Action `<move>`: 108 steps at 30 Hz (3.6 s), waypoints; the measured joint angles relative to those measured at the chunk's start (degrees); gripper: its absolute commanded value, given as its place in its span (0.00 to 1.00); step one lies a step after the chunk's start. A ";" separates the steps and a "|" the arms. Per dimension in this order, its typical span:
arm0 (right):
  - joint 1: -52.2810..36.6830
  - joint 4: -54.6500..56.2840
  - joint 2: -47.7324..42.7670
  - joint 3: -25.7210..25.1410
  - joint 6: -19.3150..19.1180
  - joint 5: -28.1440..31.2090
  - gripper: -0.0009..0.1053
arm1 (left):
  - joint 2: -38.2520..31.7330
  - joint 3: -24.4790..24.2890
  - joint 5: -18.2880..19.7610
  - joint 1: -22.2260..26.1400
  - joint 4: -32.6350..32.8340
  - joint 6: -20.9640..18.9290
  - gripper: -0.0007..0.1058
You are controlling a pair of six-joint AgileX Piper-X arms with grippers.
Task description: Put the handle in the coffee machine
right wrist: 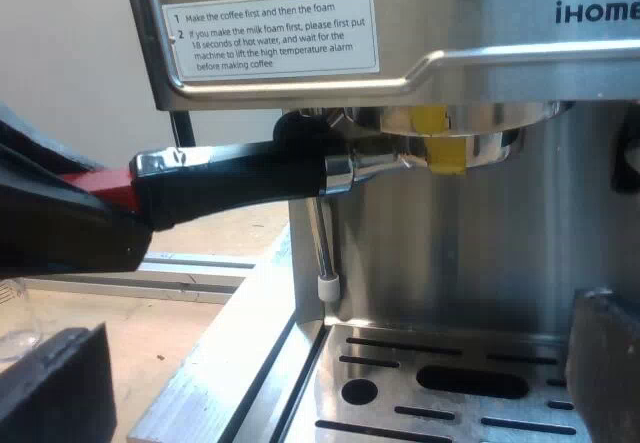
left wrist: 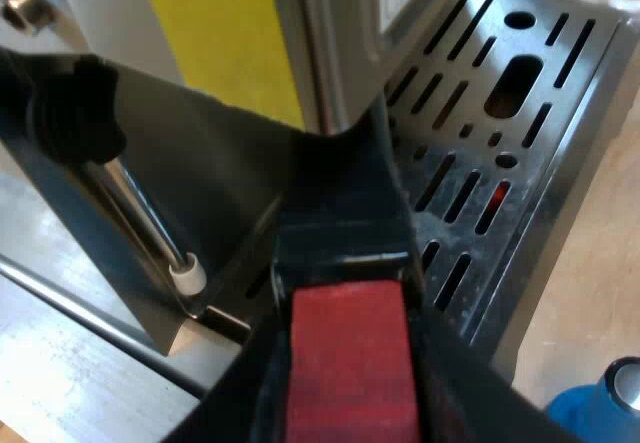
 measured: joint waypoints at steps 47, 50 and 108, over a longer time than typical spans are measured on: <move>0.00 0.00 0.00 0.00 0.00 -0.34 0.88 | 0.22 -0.10 1.40 0.49 -0.45 -0.03 0.01; -0.95 2.16 0.00 0.00 0.00 -0.83 0.88 | 0.22 -0.04 1.40 0.49 -0.45 -0.03 0.01; -19.73 -18.41 25.69 -13.50 -3.56 -11.23 0.43 | 0.22 -0.14 1.49 0.49 -0.45 0.09 0.01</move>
